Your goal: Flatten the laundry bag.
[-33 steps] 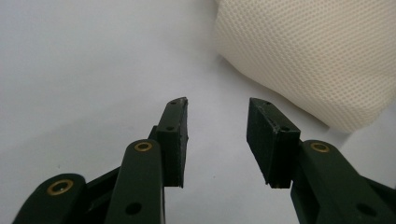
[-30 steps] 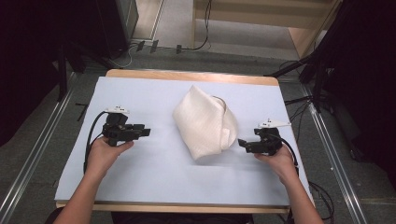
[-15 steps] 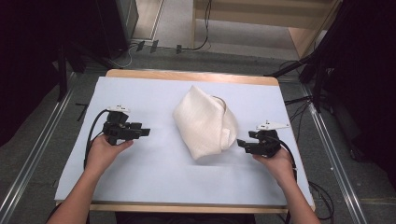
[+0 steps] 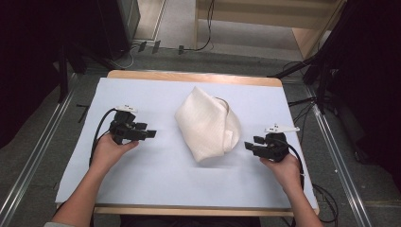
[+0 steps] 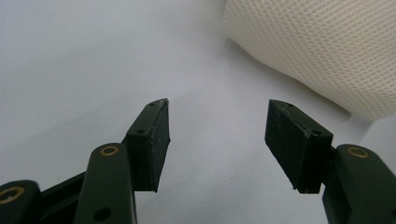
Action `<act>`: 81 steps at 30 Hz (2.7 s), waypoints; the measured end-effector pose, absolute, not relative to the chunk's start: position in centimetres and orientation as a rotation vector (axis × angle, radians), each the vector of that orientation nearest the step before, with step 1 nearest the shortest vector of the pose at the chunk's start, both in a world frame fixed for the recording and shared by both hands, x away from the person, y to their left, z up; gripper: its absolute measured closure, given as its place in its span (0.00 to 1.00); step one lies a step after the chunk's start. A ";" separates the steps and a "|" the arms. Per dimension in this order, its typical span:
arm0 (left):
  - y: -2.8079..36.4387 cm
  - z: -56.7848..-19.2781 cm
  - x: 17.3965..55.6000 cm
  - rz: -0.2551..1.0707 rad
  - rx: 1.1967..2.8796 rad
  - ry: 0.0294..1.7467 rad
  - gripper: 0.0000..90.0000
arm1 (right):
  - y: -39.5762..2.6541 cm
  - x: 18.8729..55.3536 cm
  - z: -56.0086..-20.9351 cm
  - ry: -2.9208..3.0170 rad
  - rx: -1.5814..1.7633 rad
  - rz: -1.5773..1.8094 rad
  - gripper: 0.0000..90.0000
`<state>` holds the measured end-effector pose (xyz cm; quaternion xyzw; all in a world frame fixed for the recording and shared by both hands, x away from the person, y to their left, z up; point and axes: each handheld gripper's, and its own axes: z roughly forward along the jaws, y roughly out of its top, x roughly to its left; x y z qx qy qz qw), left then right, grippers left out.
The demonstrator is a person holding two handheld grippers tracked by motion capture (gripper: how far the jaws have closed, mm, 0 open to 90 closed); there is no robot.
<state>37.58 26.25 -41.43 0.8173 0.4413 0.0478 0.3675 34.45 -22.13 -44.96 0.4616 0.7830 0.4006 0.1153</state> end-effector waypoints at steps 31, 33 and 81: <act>26.6 -41.4 37.2 0.055 2.041 1.191 0.45 | -20.3 34.3 -42.1 2.324 1.384 1.243 0.91; 26.6 -41.4 37.2 0.072 2.041 1.204 0.46 | -19.8 34.5 -42.0 2.329 1.378 1.234 0.93; 33.8 -40.3 35.2 0.107 1.881 1.344 0.48 | -8.6 33.3 -41.1 2.603 0.989 1.365 0.98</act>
